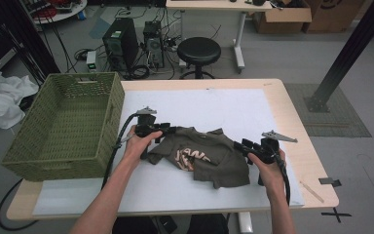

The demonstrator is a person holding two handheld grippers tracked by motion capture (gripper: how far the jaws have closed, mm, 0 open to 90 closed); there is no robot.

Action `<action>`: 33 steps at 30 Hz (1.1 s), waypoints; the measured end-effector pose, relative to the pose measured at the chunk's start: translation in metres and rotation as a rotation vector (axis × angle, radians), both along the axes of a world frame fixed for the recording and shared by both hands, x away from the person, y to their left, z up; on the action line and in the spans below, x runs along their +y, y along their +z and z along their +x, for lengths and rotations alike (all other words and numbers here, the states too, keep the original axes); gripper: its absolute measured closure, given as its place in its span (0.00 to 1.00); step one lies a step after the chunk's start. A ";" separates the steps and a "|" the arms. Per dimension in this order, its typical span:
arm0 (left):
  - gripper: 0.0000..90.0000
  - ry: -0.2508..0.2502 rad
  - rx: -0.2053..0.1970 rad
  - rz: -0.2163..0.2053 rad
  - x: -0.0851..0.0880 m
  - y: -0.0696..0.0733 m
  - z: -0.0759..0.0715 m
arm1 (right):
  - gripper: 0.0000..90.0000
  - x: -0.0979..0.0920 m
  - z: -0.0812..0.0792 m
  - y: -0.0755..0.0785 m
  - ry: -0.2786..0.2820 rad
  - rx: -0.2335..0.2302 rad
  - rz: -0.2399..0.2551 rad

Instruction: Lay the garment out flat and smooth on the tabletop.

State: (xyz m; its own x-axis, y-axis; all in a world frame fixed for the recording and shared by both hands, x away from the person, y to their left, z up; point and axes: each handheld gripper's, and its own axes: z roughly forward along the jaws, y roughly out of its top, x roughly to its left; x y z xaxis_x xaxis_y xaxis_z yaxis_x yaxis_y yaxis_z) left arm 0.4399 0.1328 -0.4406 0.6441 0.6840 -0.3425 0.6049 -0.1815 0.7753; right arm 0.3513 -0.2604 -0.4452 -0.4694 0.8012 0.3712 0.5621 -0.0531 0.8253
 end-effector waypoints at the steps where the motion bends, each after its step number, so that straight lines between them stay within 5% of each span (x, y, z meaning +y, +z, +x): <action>1: 0.64 -0.001 0.005 0.019 -0.004 -0.001 0.001 | 0.57 0.000 0.000 0.000 -0.003 -0.001 0.009; 4: 0.63 -0.009 0.033 0.122 -0.014 -0.006 0.005 | 0.56 0.002 0.000 0.000 -0.003 0.006 0.015; 9: 0.71 0.000 0.028 0.162 -0.009 -0.006 0.007 | 0.54 0.002 0.001 -0.007 -0.020 0.069 -0.020; 14: 0.74 -0.012 0.034 0.166 -0.002 -0.006 0.008 | 0.56 -0.014 -0.001 -0.007 -0.133 0.077 0.093; 17: 0.75 -0.015 0.041 0.153 -0.001 -0.006 0.009 | 0.56 -0.015 0.001 -0.005 -0.103 0.098 0.098; 19: 0.76 -0.032 0.059 0.122 -0.001 -0.007 0.009 | 0.55 -0.010 0.003 -0.004 -0.058 0.117 0.087; 24: 0.77 -0.053 0.029 0.150 -0.002 -0.008 0.007 | 0.58 0.005 0.007 -0.009 0.011 0.139 0.027; 28: 0.79 -0.043 0.047 0.133 -0.001 -0.008 0.009 | 0.73 0.021 0.009 -0.010 0.066 0.147 -0.087; 31: 0.90 -0.026 0.044 0.137 0.005 -0.008 0.011 | 0.82 0.027 0.008 -0.008 0.055 0.153 -0.116; 33: 0.93 0.027 0.050 0.061 0.013 -0.006 0.011 | 0.90 0.027 0.007 -0.006 0.045 0.139 -0.118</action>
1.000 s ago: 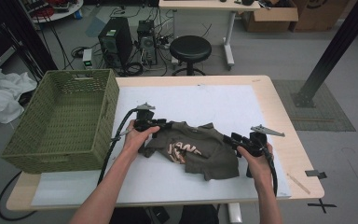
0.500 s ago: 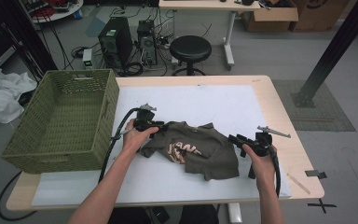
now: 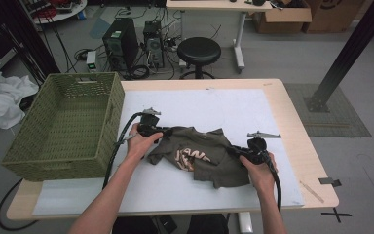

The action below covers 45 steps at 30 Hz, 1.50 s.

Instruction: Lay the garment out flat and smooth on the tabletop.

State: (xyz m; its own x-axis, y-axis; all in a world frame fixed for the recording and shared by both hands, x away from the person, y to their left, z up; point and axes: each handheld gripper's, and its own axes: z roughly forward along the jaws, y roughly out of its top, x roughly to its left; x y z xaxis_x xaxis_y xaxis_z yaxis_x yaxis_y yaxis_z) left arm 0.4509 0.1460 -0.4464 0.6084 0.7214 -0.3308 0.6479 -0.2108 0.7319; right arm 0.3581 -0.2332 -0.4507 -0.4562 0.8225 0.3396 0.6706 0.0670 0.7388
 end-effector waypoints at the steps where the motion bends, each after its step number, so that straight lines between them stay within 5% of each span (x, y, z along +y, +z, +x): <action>1: 0.92 0.019 0.012 -0.050 0.005 0.001 0.000 | 0.92 -0.001 -0.001 0.002 -0.003 -0.004 0.004; 6: 0.78 0.063 0.033 -0.136 0.015 0.006 0.004 | 0.85 -0.006 0.000 0.007 0.013 -0.007 0.013; 10: 0.74 0.042 0.058 -0.142 0.013 0.005 0.005 | 0.76 -0.007 0.001 0.004 0.015 0.002 0.031; 14: 0.73 0.018 0.033 -0.102 0.003 0.001 0.004 | 0.70 -0.006 0.000 -0.001 0.001 0.002 0.039; 19: 0.74 -0.019 0.003 0.026 -0.016 -0.005 0.000 | 0.71 -0.004 -0.001 -0.005 0.006 0.010 0.039; 24: 0.94 -0.030 0.014 0.028 -0.014 -0.004 -0.003 | 0.96 -0.001 -0.003 -0.005 0.027 0.026 0.041; 27: 0.95 -0.064 -0.012 0.026 -0.013 0.001 -0.009 | 0.97 -0.002 -0.004 -0.001 0.044 0.018 0.031; 34: 0.96 -0.086 -0.078 -0.141 0.006 0.036 -0.035 | 0.98 -0.017 -0.011 0.021 0.033 -0.041 0.090; 39: 0.96 -0.113 -0.111 -0.227 0.018 0.060 -0.052 | 0.98 -0.028 -0.019 0.038 0.052 -0.093 0.158; 45: 0.96 -0.129 -0.129 -0.304 0.027 0.085 -0.068 | 0.98 -0.030 -0.027 0.060 0.077 -0.134 0.177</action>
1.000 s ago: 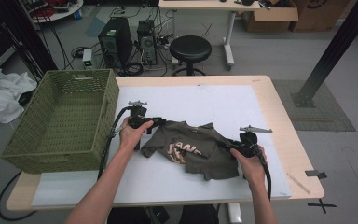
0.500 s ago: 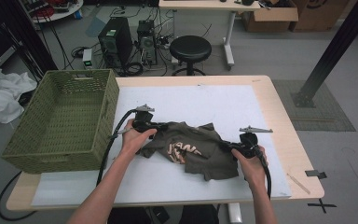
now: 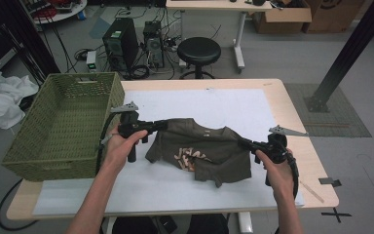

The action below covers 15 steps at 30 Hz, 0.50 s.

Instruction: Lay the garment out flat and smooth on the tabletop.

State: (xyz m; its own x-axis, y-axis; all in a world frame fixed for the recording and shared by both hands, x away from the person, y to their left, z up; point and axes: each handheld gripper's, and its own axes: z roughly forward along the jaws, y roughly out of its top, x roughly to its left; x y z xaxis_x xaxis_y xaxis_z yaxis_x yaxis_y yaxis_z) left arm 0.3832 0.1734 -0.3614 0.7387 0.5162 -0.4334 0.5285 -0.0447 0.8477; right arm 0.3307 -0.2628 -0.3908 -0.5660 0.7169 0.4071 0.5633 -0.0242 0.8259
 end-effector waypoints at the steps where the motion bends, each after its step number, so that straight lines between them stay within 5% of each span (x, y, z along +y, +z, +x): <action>1: 0.96 -0.004 -0.003 -0.008 0.001 0.005 -0.002 | 0.98 0.000 -0.001 0.005 0.006 -0.008 0.002; 11: 0.96 -0.069 -0.128 -0.048 0.008 0.059 -0.041 | 0.98 0.000 -0.023 0.075 0.048 -0.157 0.012; 15: 0.96 -0.135 -0.176 -0.156 0.018 0.088 -0.064 | 0.98 0.000 -0.042 0.106 0.086 -0.239 0.026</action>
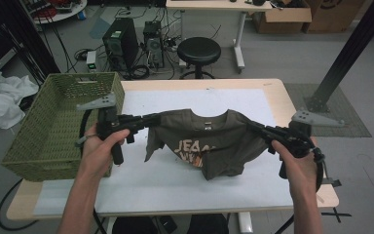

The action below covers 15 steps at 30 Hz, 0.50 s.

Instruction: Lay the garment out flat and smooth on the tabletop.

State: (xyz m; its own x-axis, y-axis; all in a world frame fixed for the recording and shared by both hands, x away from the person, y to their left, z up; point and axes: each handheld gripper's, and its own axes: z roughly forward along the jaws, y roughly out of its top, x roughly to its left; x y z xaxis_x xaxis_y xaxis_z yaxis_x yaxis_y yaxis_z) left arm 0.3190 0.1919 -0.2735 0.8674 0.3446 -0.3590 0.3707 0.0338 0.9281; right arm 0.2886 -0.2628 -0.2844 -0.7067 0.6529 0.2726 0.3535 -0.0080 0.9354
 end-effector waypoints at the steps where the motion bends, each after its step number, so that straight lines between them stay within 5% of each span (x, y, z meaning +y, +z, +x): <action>1: 0.96 -0.005 -0.011 -0.007 0.002 0.005 -0.002 | 0.98 -0.001 -0.004 0.009 0.009 -0.026 0.007; 4: 0.96 0.004 -0.023 -0.017 0.008 0.019 0.000 | 0.98 -0.004 -0.006 0.025 0.025 -0.054 0.023; 6: 0.96 0.053 0.012 0.021 0.009 0.015 0.018 | 0.98 -0.004 0.000 0.030 0.032 -0.047 0.004; 12: 0.96 0.168 0.122 0.181 -0.012 -0.018 0.079 | 0.98 0.002 0.069 -0.007 -0.009 0.134 -0.122; 15: 0.94 0.310 0.139 0.247 -0.021 -0.029 0.120 | 0.88 -0.001 0.121 -0.025 -0.143 0.175 -0.127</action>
